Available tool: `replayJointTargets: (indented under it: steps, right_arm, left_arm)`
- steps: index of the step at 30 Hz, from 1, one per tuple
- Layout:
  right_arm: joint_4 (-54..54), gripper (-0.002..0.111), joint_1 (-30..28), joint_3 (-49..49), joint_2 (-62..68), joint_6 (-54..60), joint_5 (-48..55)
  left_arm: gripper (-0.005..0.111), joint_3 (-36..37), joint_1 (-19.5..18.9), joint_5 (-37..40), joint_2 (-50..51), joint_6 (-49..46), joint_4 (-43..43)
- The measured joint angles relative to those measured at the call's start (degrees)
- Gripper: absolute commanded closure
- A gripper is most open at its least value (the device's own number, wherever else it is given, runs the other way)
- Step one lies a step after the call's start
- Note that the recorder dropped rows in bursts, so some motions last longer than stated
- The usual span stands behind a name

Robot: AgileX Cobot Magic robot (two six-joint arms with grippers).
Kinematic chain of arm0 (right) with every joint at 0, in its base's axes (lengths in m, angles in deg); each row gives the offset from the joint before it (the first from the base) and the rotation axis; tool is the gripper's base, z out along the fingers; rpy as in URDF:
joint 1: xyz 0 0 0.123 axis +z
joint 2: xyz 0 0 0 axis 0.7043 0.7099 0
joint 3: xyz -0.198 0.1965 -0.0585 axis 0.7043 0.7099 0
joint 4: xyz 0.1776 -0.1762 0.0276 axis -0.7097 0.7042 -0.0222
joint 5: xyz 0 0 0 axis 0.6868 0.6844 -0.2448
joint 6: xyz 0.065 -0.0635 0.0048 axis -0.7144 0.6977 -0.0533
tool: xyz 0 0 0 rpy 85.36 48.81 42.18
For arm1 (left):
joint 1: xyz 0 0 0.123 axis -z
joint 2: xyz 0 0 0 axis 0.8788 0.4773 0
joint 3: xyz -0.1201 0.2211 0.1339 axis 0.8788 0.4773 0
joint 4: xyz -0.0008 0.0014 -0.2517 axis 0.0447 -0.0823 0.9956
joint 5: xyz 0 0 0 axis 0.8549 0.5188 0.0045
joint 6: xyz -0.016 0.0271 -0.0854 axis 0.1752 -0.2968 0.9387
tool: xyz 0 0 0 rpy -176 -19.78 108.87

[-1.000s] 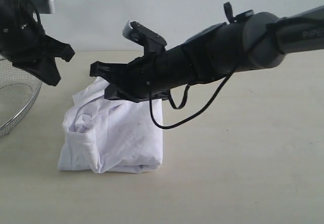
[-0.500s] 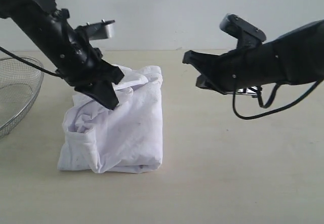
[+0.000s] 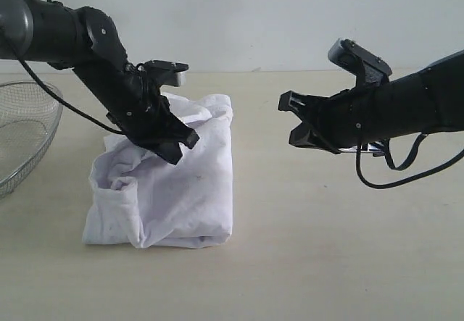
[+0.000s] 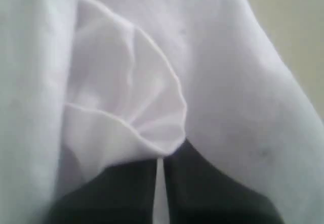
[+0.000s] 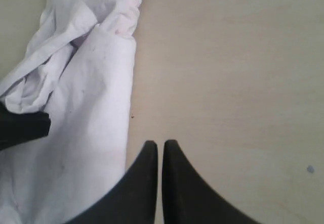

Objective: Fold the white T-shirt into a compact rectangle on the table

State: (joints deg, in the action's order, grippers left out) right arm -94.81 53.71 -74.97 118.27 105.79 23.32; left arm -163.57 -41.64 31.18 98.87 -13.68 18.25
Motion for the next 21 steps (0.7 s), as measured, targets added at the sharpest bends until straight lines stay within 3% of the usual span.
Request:
replayJointTargets:
  steps: [6, 11, 16, 21]
  right_arm:
    - [0.3, 0.108, -0.1, 0.0, 0.0, 0.4, 1.2]
    - [0.4, 0.108, -0.2, 0.0, 0.0, 0.4, 1.8]
    - [0.7, 0.108, -0.2, 0.0, 0.0, 0.4, 1.8]
    - [0.7, 0.108, -0.2, 0.0, 0.0, 1.0, 2.1]
  left_arm:
    - [0.102, -4.1, -0.2, -1.9, 0.1, 10.6, -19.0]
    - [0.102, -8.0, -3.5, -0.5, 0.1, 21.7, -32.0]
    - [0.102, -11.1, -6.0, 4.0, 0.1, 23.3, -32.5]
    - [0.102, -11.4, -6.1, 9.1, -1.7, 17.3, -23.3]
